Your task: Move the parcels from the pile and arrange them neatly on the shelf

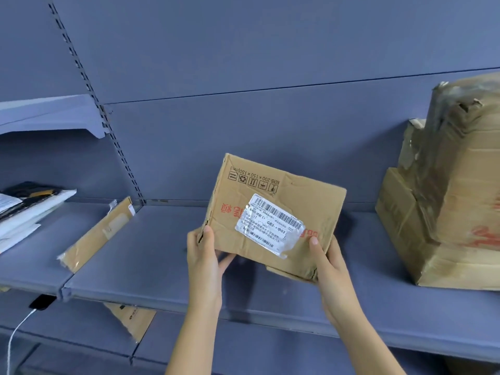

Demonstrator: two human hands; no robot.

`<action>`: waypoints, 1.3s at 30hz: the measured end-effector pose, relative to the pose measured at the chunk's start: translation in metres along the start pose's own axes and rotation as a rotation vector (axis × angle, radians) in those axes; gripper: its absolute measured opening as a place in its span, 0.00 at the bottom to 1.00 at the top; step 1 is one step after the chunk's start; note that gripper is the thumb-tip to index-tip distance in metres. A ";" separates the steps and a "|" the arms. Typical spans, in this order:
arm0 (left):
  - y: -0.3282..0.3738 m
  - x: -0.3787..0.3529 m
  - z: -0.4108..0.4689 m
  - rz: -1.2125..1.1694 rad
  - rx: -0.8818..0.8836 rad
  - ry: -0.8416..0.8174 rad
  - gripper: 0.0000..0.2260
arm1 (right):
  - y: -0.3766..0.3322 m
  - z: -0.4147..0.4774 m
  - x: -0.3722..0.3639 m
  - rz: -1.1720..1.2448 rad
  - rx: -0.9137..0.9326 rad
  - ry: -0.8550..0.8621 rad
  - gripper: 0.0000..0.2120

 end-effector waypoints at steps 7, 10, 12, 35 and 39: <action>-0.003 -0.007 -0.015 0.115 -0.099 -0.008 0.07 | -0.001 -0.019 0.018 -0.037 -0.019 0.001 0.15; 0.002 -0.009 -0.034 0.154 -0.120 -0.039 0.07 | -0.016 -0.036 0.031 -0.057 0.037 0.023 0.15; 0.005 -0.009 -0.049 0.154 -0.122 -0.036 0.08 | -0.023 -0.050 0.038 -0.077 0.055 0.020 0.15; -0.037 -0.117 -0.411 0.164 -0.083 -0.254 0.07 | -0.095 -0.383 0.315 -0.239 0.069 0.441 0.11; -0.077 -0.173 -0.468 0.170 0.018 -0.426 0.06 | -0.108 -0.440 0.388 -0.210 0.073 0.669 0.13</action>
Point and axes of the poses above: each hand's wrist, its own z-axis towards the middle knuckle, its own x-axis out of the back of the hand, y = z × x, the point moved 10 cm from there along z, towards the middle knuckle, and after that the axes turned 11 degrees about -z, right-handed, at the moved point
